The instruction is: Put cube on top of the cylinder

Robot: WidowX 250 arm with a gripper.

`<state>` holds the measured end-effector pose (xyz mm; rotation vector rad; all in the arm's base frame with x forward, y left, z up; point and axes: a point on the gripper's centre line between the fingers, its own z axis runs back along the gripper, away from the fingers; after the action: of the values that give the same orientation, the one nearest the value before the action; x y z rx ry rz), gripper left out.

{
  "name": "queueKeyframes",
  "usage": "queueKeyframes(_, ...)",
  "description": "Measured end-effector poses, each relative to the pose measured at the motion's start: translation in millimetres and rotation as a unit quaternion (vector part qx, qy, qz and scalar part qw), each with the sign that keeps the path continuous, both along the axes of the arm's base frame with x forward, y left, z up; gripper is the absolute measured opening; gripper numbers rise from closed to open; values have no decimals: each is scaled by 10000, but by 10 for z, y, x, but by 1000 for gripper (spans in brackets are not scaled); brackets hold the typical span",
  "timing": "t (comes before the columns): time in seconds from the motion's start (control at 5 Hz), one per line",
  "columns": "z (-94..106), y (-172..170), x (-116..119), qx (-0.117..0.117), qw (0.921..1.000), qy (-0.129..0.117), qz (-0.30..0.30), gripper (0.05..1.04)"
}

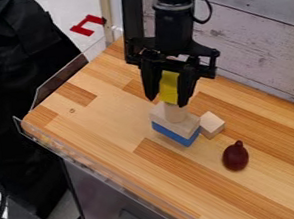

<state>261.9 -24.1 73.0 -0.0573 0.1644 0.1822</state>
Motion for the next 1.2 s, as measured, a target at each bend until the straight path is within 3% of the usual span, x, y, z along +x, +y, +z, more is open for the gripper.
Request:
queueKeyframes(0.2, 5, -19, -1, -20, 10000, -7, -11, 596)
queueKeyframes(0.4, -40, -42, -27, -46, 9999, 157, -5, 894)
queueKeyframes(0.6, -29, -63, -20, -97, 9998, 172, 80, 1005)
queueKeyframes(1.0, 214, -64, -35, -120, 9997, -124, 190, 1000)
queueKeyframes(1.2, 516, -28, -13, -13, 9986, -493, 191, 1000)
